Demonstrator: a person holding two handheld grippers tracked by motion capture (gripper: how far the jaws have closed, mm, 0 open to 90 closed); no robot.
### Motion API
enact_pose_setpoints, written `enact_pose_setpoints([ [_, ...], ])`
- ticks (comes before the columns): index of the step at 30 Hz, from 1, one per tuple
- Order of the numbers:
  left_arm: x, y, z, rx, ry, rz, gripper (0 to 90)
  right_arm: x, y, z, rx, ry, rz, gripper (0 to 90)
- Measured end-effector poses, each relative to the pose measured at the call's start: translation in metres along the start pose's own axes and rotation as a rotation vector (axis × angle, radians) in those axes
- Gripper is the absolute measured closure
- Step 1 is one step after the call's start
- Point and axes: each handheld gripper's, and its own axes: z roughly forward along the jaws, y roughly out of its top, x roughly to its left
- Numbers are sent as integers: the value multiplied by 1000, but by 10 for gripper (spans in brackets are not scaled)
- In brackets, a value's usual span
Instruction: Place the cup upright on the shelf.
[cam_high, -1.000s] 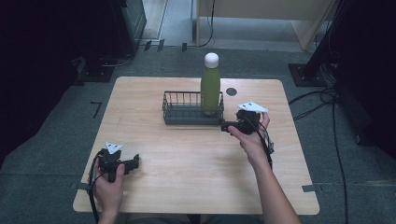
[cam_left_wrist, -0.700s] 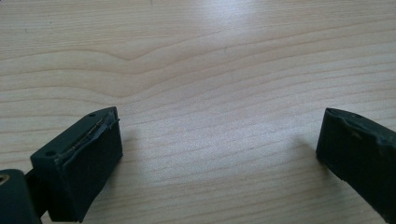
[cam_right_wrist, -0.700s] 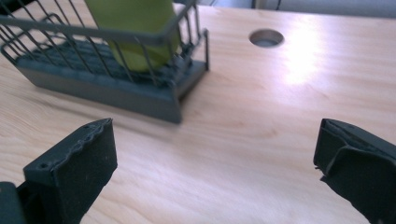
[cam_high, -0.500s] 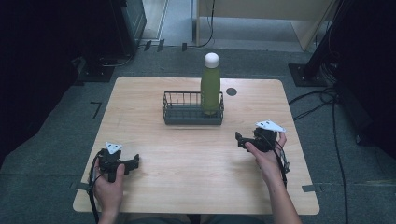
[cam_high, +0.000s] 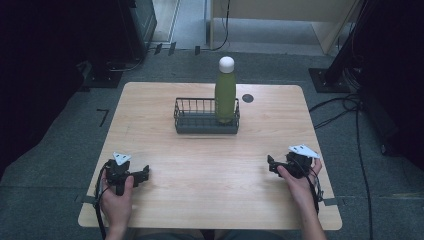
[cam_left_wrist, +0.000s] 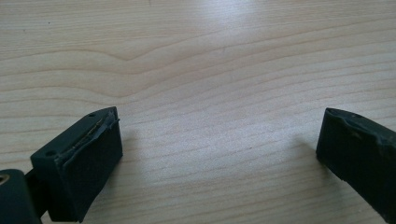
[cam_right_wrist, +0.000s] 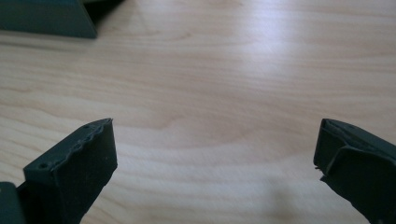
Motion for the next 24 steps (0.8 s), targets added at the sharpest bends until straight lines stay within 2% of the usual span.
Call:
enact_pose_setpoints([
  [5, 0, 0, 0, 1, 0, 1, 9, -10, -14, -7, 22, -29, 12, 0],
  [9, 0, 0, 0, 1, -1, 1, 9, -15, -21, -12, 38, -57, 1, 0],
  [13, 0, 0, 0, 0, -1, 1, 9, -21, -27, -17, 52, -70, 11, 0],
  [15, 0, 0, 0, 0, -1, 1, 9, -23, -30, -20, 57, -74, 12, 0],
  [19, -1, 0, 0, -1, -1, 0, 9, -24, -39, -22, 87, -103, -18, 0],
  [24, -1, 0, 0, -1, -1, 0, 9, -28, -44, -28, 103, -120, -10, 0],
])
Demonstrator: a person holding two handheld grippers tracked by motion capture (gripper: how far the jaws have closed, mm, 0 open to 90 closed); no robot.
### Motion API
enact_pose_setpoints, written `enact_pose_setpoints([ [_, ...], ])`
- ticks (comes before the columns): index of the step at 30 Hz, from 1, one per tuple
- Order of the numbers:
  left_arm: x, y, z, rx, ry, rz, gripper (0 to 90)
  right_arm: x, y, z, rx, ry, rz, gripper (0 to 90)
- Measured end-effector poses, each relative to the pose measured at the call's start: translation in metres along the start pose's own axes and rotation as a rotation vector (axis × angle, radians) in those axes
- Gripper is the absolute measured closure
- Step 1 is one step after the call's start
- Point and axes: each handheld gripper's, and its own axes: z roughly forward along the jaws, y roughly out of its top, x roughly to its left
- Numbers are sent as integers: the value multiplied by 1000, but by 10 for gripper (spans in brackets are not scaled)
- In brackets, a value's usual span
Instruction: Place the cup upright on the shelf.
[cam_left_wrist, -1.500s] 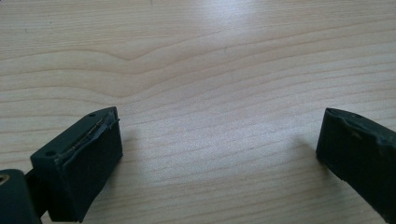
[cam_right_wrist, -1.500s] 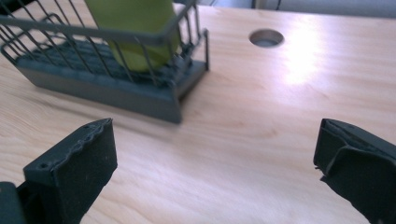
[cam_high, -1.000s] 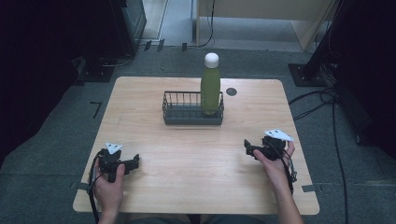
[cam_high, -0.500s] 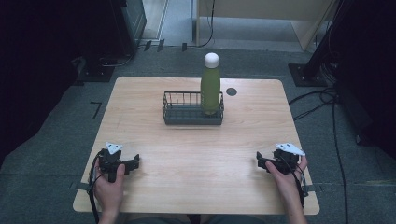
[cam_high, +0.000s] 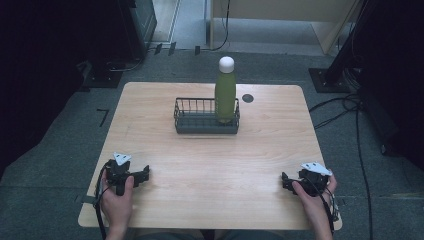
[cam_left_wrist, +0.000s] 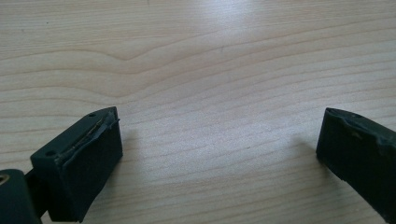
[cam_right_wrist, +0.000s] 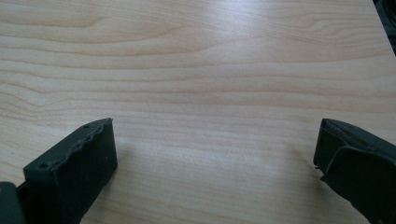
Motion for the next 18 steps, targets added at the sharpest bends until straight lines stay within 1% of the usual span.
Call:
enact_pose_setpoints([
  [2, 0, 0, 0, 0, 0, 0, 9, -3, -1, 0, 9, 6, 32, 0],
  [4, 0, 0, 0, 0, -1, 0, 9, -3, -2, -1, 10, -2, 38, 0],
  [10, 0, 0, 0, 0, -2, 1, 9, -3, -2, -1, 11, -2, 35, 0],
  [13, 0, 0, 0, 0, -2, 1, 9, -2, -1, 0, 12, 9, 27, 0],
  [18, 0, 0, 0, 0, -2, 1, 9, -2, -1, 0, 12, 10, 26, 0],
])
